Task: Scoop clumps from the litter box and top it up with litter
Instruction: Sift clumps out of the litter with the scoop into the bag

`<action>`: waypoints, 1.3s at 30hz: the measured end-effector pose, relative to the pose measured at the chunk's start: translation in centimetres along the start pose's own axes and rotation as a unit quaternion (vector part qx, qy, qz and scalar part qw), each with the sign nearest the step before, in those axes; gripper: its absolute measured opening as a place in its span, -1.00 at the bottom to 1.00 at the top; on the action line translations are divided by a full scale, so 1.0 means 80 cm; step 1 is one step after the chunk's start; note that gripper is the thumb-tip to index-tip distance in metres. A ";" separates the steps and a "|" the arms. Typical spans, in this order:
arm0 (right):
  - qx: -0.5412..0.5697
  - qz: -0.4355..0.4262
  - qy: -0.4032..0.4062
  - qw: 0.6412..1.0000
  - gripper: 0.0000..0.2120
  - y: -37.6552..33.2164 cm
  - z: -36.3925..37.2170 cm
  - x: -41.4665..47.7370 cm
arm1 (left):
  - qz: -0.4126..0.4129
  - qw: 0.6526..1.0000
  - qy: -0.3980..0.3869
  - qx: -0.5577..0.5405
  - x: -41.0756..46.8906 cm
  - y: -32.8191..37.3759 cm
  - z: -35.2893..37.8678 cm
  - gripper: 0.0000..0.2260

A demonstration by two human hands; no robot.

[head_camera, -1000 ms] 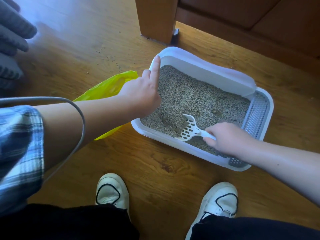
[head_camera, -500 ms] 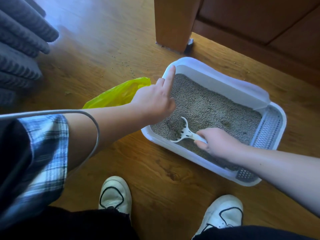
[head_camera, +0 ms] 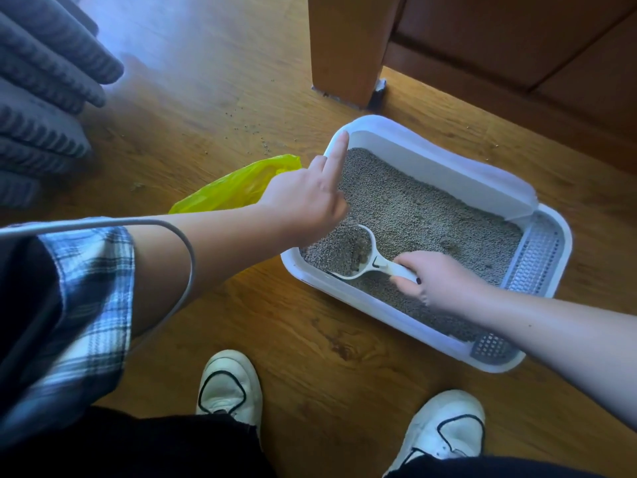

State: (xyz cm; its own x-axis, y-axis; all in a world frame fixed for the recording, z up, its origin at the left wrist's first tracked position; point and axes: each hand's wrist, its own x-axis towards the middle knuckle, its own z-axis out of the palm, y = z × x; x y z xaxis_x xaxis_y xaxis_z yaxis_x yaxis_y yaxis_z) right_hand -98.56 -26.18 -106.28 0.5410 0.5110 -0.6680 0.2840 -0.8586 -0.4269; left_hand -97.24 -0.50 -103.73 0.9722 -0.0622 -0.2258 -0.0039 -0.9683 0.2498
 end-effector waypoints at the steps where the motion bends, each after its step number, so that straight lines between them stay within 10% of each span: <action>1: 0.001 0.001 0.002 1.000 -0.80 0.000 -0.002 -0.002 | 0.001 1.000 -0.001 0.001 0.000 0.000 0.001 -0.27; 39: 0.035 -0.009 0.090 0.995 -0.86 0.032 -0.010 -0.021 | -0.010 0.999 -0.032 -0.021 -0.002 0.000 -0.004 -0.32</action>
State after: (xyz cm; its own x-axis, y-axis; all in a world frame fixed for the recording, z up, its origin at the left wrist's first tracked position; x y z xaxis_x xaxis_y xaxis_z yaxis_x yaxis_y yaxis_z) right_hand -98.13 -29.26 -105.74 0.6709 0.5057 -0.5424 0.2424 -0.8408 -0.4841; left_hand -97.35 -0.39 -103.41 0.9553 -0.0595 -0.2896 0.0263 -0.9585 0.2837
